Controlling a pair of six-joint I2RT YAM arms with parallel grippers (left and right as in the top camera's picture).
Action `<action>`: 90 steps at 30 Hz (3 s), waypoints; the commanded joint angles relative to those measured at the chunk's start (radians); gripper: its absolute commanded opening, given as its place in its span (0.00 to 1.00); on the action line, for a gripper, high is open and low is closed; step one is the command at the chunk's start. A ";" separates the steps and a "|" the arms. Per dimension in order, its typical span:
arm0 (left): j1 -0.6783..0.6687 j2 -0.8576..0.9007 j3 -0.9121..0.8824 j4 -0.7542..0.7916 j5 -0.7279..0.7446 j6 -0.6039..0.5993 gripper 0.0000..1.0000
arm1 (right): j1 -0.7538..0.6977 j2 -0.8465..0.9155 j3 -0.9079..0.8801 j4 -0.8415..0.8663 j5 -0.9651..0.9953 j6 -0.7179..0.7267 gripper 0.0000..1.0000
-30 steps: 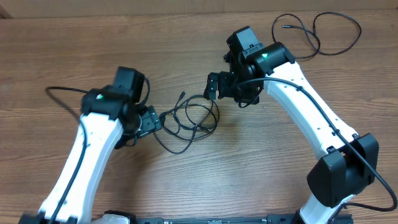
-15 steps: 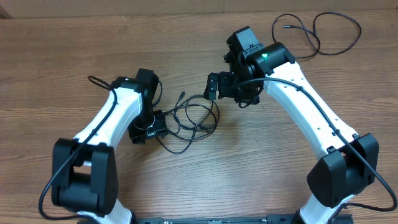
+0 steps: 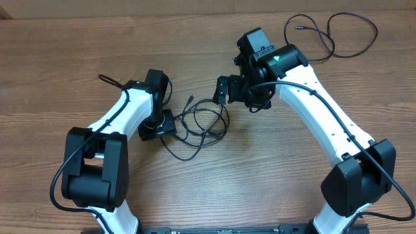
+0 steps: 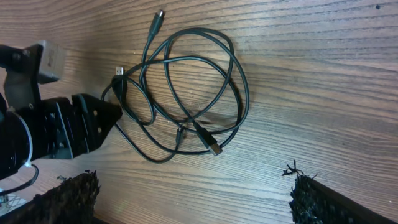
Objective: Untangle cables
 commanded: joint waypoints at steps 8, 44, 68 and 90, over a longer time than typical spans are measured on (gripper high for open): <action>0.006 0.011 -0.004 0.020 -0.061 0.052 0.60 | -0.001 -0.014 -0.004 0.011 -0.001 0.007 1.00; 0.006 0.011 -0.083 0.127 -0.039 0.082 0.04 | -0.001 -0.014 -0.004 0.000 -0.001 0.007 1.00; 0.004 -0.114 0.443 -0.338 0.154 0.157 0.04 | -0.001 -0.011 -0.016 0.040 0.064 0.008 1.00; 0.004 -0.512 0.485 -0.306 0.238 0.090 0.04 | 0.011 -0.010 -0.107 0.094 -0.184 0.026 1.00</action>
